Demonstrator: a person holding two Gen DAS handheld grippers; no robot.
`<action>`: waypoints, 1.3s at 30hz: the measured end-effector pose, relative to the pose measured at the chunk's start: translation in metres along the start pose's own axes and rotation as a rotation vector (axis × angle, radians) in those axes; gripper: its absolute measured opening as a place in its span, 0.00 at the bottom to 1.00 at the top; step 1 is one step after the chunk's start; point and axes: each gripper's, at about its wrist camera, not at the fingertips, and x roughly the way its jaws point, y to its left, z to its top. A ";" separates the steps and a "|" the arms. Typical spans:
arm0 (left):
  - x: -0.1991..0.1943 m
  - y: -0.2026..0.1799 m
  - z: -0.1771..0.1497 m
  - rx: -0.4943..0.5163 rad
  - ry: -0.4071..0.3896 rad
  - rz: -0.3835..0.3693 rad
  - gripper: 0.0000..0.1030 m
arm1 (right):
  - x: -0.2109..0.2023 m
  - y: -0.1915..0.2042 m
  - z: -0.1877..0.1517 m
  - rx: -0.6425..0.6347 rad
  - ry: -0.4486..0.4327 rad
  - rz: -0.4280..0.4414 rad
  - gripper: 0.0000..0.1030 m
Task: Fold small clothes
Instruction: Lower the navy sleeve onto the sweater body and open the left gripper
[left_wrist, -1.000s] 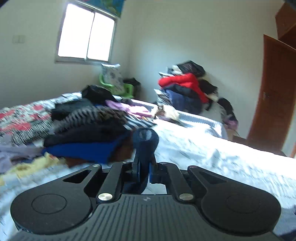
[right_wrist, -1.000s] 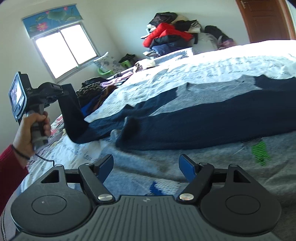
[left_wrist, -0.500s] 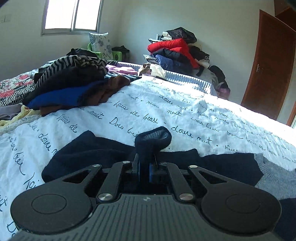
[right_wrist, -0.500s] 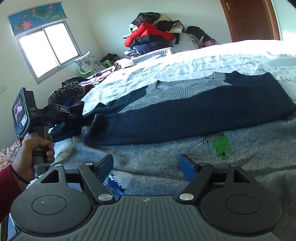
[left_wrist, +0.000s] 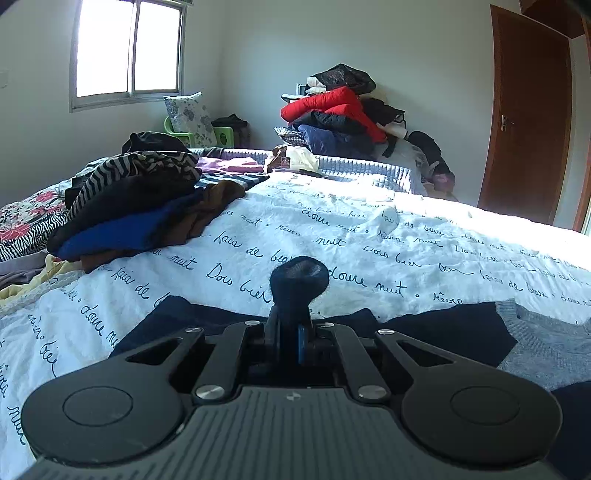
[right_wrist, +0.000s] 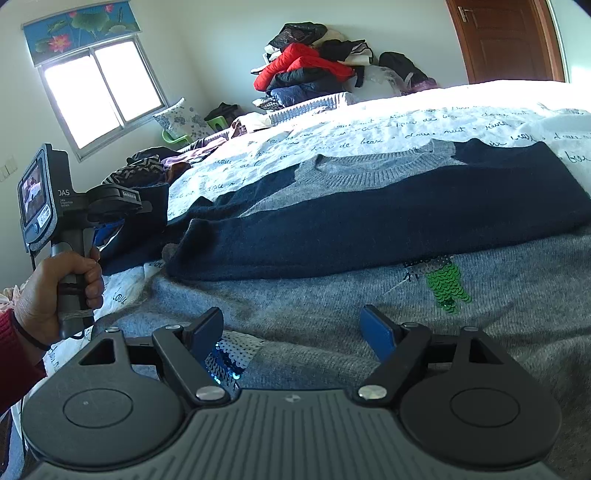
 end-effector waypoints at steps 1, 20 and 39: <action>-0.002 -0.002 0.000 0.007 -0.005 0.000 0.08 | 0.000 0.000 0.000 0.000 0.000 0.001 0.79; -0.030 -0.049 0.007 0.083 -0.071 -0.090 0.08 | -0.003 -0.007 -0.002 0.036 -0.011 0.030 0.81; -0.064 -0.127 0.027 0.160 -0.132 -0.211 0.08 | -0.036 -0.035 0.013 0.128 -0.099 -0.038 0.82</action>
